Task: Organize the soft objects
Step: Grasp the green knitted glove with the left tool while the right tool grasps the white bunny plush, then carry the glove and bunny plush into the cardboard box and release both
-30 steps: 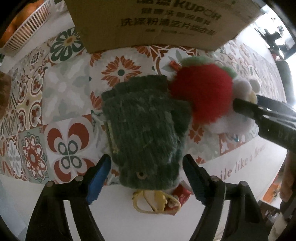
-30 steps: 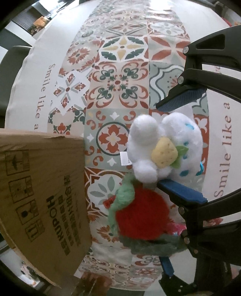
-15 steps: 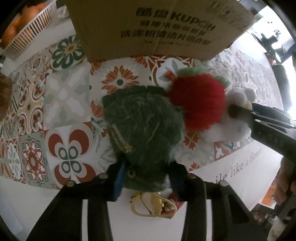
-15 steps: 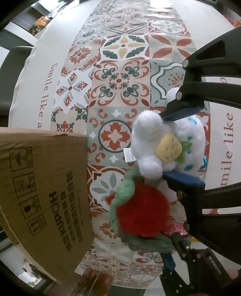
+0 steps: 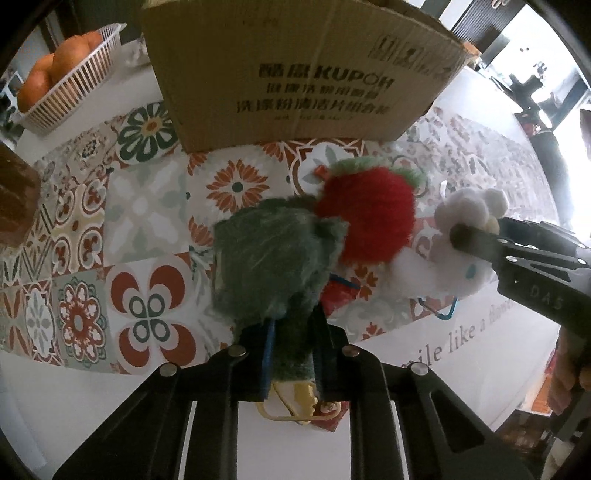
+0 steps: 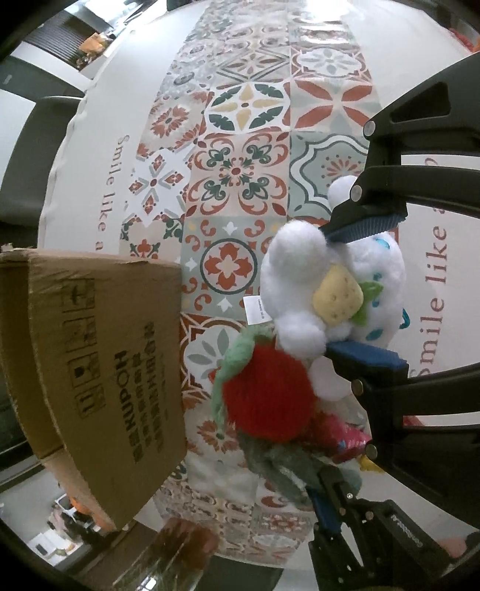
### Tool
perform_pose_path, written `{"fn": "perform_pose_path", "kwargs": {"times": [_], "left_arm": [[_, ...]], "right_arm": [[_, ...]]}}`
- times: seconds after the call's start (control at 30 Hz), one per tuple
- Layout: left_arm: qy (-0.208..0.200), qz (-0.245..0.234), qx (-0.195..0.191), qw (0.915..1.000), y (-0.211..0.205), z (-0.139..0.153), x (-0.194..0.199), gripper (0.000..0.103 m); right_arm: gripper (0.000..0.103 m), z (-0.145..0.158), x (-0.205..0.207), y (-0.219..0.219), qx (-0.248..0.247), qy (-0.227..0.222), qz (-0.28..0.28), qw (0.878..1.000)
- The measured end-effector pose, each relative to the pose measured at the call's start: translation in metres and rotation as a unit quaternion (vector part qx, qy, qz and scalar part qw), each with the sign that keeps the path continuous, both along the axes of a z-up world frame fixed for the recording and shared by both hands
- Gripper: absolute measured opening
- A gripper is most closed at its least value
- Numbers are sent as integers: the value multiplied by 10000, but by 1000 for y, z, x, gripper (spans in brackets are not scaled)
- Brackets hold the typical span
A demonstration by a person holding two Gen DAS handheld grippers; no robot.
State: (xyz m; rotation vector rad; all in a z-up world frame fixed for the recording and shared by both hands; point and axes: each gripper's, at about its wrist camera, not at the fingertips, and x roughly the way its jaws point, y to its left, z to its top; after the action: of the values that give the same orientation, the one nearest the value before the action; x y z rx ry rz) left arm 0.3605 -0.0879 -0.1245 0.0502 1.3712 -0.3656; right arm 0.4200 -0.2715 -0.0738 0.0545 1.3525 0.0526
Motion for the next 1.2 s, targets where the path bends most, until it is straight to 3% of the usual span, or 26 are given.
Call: {"fn": "perform_pose_path", "kwargs": {"times": [0.27,0.63,1.2], "left_arm": [[-302,71,-83,9995,15,26,-11,17],[-684,133,-336,9970,14,60,-15,16],[-1449,314,-718,9863,14,120,-15,16]], "right_arm": [[50,14,-2,0,14,-168,3,9999],[50,55,-7,5,27,-718,32,9974],[50,116,-3,10,212,-1412,33,9898]]}}
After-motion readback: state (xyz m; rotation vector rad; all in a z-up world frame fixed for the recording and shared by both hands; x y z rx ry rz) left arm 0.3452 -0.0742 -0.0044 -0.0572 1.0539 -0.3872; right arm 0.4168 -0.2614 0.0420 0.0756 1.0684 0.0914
